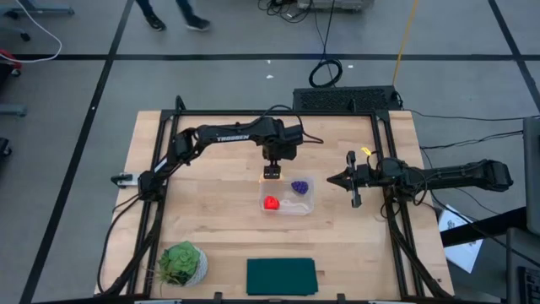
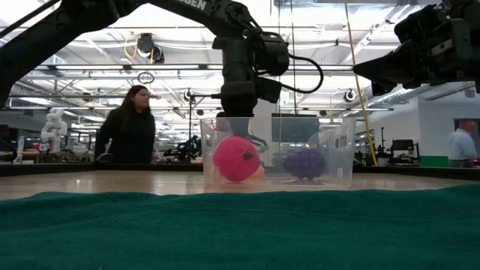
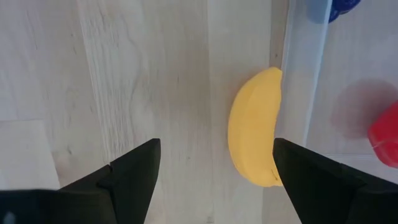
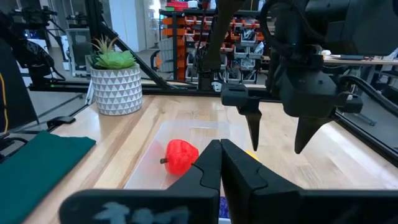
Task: Pick and placing Produce into tupperware
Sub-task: Put the banana into the transparent bin
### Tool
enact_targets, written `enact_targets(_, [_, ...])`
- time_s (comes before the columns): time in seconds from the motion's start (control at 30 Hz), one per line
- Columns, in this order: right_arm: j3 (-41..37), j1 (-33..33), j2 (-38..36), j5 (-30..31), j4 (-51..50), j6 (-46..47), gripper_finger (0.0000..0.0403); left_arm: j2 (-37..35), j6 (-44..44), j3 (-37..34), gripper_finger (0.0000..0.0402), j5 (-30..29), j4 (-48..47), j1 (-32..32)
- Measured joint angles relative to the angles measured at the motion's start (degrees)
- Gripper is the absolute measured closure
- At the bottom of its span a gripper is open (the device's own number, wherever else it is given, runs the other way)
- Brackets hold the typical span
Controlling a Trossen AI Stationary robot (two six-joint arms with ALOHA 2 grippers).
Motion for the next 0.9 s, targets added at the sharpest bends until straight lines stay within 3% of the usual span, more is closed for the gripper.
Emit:
enact_targets(0.67, [0.0,0.0,0.0,0.0,0.0,0.3,0.0403,0.0,-0.3,0.0,0.0089,-0.1,0.9,-1.6])
enact_targets(0.9, [0.0,0.0,0.0,0.0,0.0,0.3,0.0403,0.0,-0.5,-3.1,0.0089,-0.2,3.4,-1.3])
